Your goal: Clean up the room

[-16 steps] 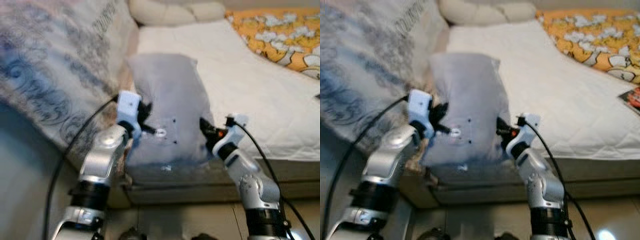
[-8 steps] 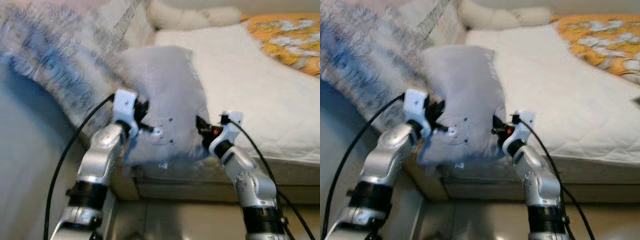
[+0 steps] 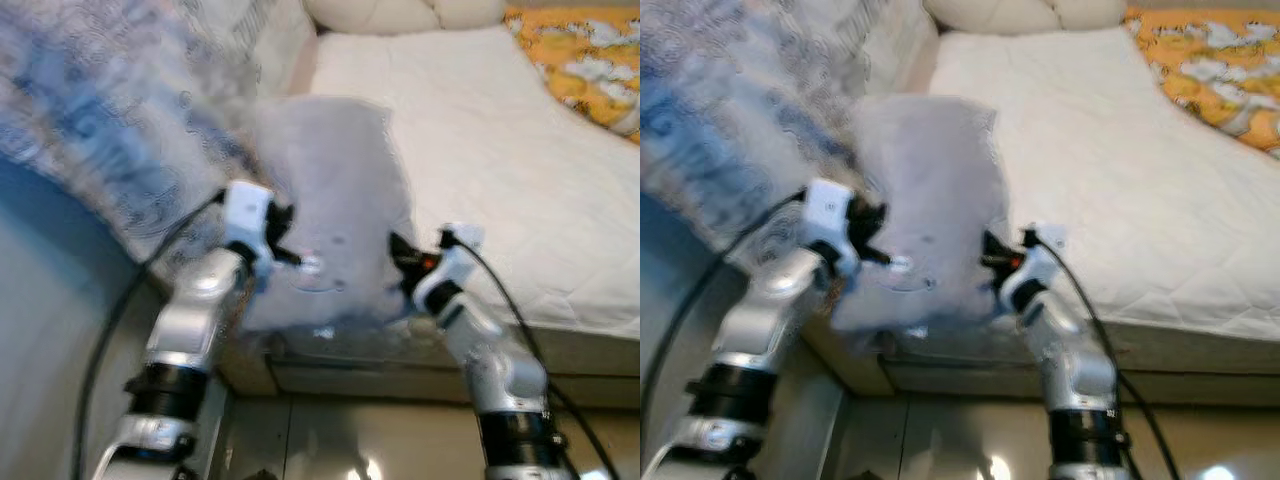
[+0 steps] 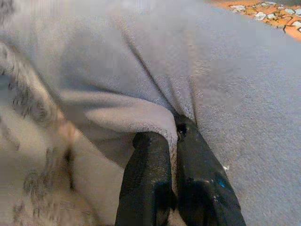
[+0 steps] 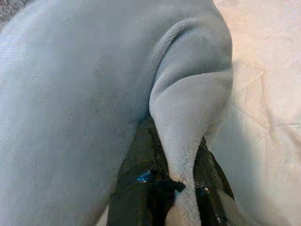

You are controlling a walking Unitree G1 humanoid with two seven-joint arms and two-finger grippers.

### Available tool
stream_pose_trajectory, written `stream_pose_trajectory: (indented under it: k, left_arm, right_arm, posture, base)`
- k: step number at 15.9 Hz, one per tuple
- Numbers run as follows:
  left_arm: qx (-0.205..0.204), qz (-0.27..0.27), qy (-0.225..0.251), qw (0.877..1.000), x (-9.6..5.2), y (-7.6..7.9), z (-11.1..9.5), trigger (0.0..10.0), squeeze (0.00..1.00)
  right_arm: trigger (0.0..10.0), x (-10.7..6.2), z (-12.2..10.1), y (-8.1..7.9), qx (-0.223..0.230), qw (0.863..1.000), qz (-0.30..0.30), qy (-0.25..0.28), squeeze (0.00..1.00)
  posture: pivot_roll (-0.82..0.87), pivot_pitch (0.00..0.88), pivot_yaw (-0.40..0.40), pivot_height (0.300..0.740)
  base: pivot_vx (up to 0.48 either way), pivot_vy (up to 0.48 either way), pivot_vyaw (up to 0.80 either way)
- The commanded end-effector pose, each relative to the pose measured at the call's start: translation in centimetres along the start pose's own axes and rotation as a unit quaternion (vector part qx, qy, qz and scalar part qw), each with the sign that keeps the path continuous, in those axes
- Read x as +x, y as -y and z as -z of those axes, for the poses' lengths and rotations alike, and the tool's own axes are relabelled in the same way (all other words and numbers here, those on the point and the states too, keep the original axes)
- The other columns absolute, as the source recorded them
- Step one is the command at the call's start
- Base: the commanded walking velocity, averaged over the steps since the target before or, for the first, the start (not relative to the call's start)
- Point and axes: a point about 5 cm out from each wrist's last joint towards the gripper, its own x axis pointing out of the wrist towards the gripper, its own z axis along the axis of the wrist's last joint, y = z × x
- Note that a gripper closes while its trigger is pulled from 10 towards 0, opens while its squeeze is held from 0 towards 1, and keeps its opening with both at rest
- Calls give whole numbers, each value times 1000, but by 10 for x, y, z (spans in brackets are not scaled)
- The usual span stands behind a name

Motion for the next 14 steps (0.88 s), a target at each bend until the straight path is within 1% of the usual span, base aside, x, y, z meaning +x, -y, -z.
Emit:
stream_pose_trajectory:
  k: [1, 4, 8, 9, 11, 12, 14]
  left_arm:
    - [4, 37, 18, 999, 6, 17, -7, 10000, 0]
    - [4, 38, 18, 999, 8, 17, -7, 10000, 0]
    - [3, 32, 20, 999, 8, 14, -8, 10000, 0]
    - [3, 28, 20, 999, 8, 14, -8, 10000, 0]
    - [3, 25, 21, 999, 8, 12, -8, 10000, 0]
    - [3, 24, 21, 999, 8, 12, -8, 10000, 0]
    - [3, 23, 21, 1000, 8, 11, -8, 10000, 0]
  right_arm:
    - [10000, 0, -5, -2, 2, 1000, -8, 9, 0]
    - [10000, 0, -6, 0, 1, 1000, -6, 10, 0]
    - [10000, 2, -6, -1, -5, 1000, -10, 8, 0]
    - [10000, 3, -6, -5, -27, 999, -23, 1, 0]
    - [10000, 5, -5, -10, -52, 998, -41, -10, 0]
    - [10000, 6, -5, -10, -50, 998, -41, -10, 0]
    - [10000, 6, -4, -7, -22, 999, -25, -5, 0]
  posture:
    - [39, 0, 57, 740]
    - [36, 0, 61, 740]
    - [39, 0, 56, 740]
    - [41, 0, 52, 740]
    - [44, 0, 48, 740]
    - [44, 0, 48, 740]
    - [42, 0, 51, 740]
  base:
    - [319, 0, -613]
    - [339, 0, -777]
    - [354, 0, 0]
    - [356, 0, 0]
    - [358, 0, 688]
    - [356, 0, 800]
    - [358, 0, 0]
